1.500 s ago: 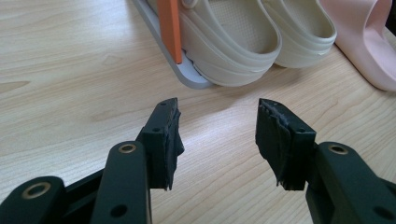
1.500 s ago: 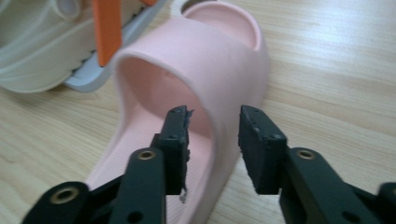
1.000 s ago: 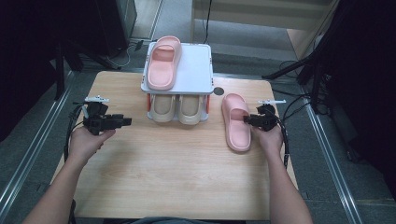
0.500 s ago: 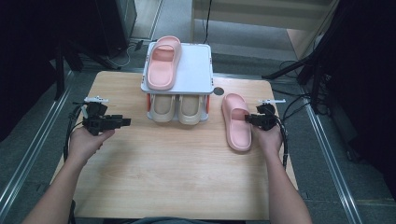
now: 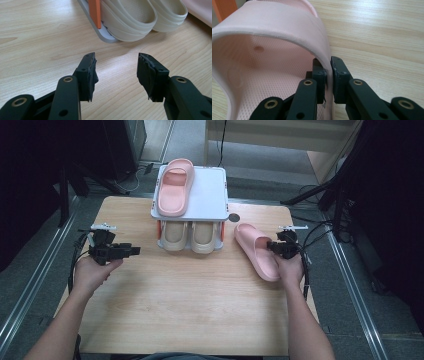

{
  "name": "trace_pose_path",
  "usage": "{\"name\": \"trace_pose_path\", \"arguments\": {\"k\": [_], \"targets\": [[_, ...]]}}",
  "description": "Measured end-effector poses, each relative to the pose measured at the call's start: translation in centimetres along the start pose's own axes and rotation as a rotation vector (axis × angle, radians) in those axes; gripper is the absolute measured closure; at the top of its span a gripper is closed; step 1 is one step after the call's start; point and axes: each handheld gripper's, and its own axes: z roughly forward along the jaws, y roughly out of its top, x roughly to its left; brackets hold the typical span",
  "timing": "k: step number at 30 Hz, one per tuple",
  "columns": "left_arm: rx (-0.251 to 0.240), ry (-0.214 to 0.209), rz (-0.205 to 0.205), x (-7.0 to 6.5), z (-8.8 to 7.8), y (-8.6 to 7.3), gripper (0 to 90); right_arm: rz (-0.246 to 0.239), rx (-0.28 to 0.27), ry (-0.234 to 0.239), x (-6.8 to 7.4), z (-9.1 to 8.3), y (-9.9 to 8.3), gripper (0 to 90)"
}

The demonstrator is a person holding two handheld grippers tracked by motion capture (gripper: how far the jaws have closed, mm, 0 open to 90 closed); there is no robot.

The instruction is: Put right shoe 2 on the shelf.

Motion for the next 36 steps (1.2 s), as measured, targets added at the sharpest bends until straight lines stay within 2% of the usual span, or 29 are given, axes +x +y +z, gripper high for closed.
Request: {"name": "trace_pose_path", "arguments": {"k": [12, 17, 23, 27, 32, 36], "targets": [[-0.007, -0.009, -0.001, -0.2, -0.1, 0.1, 49.3, 0.031, -0.033, -0.013, 0.4, -1.8, 1.1, 84.1], [-0.004, -0.017, 0.007, -0.4, 0.0, 0.2, 49.2, 0.032, -0.056, -0.026, 0.7, -3.5, 2.2, 84.2], [0.007, -0.022, 0.021, -0.7, 0.4, 0.4, 49.1, 0.040, -0.060, -0.017, 0.7, -5.3, 3.9, 84.1], [0.012, -0.028, 0.022, -0.8, 0.6, 0.6, 49.1, 0.021, -0.054, -0.021, 1.1, -6.2, 5.2, 84.1], [0.021, -0.036, 0.022, -0.8, 0.9, 0.8, 48.9, 0.021, -0.049, -0.004, 1.6, -7.1, 6.9, 84.1], [0.025, -0.039, 0.023, -0.9, 1.0, 0.9, 48.9, 0.005, -0.048, -0.013, 2.2, -7.8, 8.3, 84.0]]}}
